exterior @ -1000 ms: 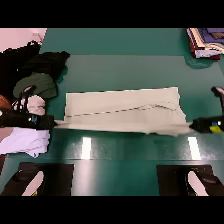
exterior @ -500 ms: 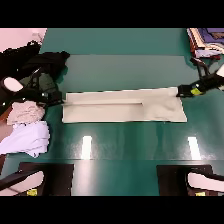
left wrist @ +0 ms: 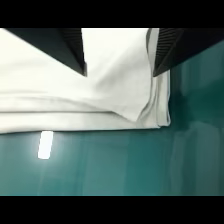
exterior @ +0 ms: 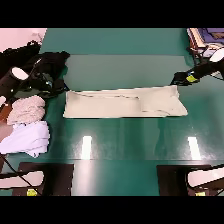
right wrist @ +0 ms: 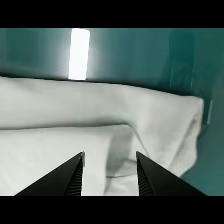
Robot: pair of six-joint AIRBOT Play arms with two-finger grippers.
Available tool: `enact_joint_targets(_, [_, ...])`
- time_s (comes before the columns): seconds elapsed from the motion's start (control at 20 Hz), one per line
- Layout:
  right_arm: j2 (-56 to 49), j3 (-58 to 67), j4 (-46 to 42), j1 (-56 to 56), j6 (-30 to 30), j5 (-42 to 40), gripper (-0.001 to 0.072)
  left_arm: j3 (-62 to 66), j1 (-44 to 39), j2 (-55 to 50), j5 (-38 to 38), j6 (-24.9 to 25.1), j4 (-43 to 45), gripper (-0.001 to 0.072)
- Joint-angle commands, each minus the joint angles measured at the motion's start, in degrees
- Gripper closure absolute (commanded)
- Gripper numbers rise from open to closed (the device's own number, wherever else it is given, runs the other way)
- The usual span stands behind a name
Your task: Fold the shirts.
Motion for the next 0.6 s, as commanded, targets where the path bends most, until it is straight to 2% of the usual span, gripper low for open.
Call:
enact_joint_targets(0.0, [-0.70, 1.09, 5.01, -4.52, -3.58, 8.98, 0.0329, 3.52, 0.00, 0.76, -7.17, 2.03, 0.50, 0.0469])
enact_joint_targets(0.05, [-0.39, -0.11, 6.75, -6.78, -4.48, 11.47, 0.0328, 3.69, 0.00, 1.64, -7.98, 2.99, 0.28, 0.0688])
enact_joint_targets(0.2, [1.60, -8.09, 11.50, -13.46, -6.82, 10.51, 0.0320, 3.69, -0.04, 4.17, -9.03, 3.26, -0.07, 0.0683])
enact_joint_targets(0.3, [1.46, -13.07, 13.68, -17.59, -7.43, 8.81, 0.0092, 3.67, -0.04, 4.63, -9.81, 2.89, -0.70, 0.0683])
enact_joint_targets(0.55, [-4.15, -18.56, 22.93, -20.87, -12.15, 7.67, 0.0107, 3.67, -4.74, 4.61, -9.99, 1.33, -0.72, 0.0683])
